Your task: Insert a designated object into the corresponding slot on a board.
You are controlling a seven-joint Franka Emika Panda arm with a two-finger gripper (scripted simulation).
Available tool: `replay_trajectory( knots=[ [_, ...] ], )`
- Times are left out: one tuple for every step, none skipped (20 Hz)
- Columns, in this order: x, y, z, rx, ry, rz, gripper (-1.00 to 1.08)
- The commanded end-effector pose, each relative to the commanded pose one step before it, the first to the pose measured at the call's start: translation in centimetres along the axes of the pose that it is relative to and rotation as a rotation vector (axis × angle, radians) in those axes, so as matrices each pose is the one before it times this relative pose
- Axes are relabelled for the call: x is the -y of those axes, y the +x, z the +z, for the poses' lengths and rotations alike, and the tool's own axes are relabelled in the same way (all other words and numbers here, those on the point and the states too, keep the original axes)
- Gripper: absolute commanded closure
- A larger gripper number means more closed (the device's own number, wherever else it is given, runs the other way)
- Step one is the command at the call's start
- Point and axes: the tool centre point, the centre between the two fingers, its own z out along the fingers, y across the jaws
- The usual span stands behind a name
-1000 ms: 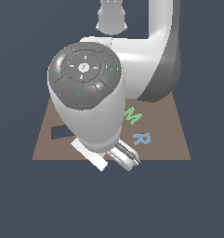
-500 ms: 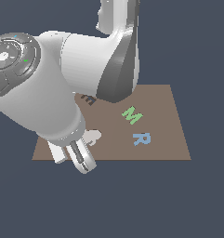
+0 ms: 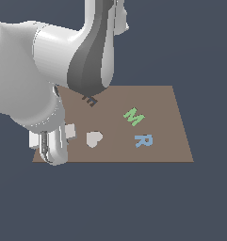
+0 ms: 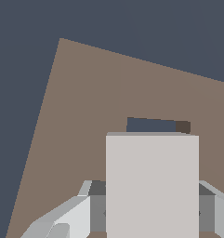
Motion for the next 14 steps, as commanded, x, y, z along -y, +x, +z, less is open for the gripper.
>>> replay_trajectory(
  knots=[
    [-0.679,0.447,-0.055,0.00015,0.00084,0.04039,1.08],
    [-0.191,0.124,-0.002,0.00003,-0.00006,0.01030,1.08],
    [-0.150,0.092,-0.001,0.00004,-0.00006,0.00793,1.08],
    [-0.109,0.061,0.000,0.00003,-0.00006,0.00561,1.08],
    [-0.070,0.033,0.001,0.00003,-0.00005,0.00342,1.08],
    [-0.033,0.009,0.001,0.00002,-0.00004,0.00154,1.08],
    [-0.012,0.007,0.001,0.00001,-0.00002,0.00049,1.08],
    [0.035,0.002,0.040,-0.00002,-0.00085,-0.00390,1.08],
    [0.006,-0.014,0.056,0.00000,0.00000,0.00000,1.08],
    [-0.006,0.009,0.158,0.00016,0.00022,0.00080,1.08],
    [0.001,-0.012,0.268,0.00018,0.00025,0.00092,1.08],
    [-0.003,-0.006,0.268,0.00021,0.00028,0.00103,1.08],
    [-0.003,-0.002,0.160,0.00013,0.00018,0.00065,1.08],
    [0.005,-0.014,0.056,0.00000,0.00000,0.00000,1.08]
  ],
)
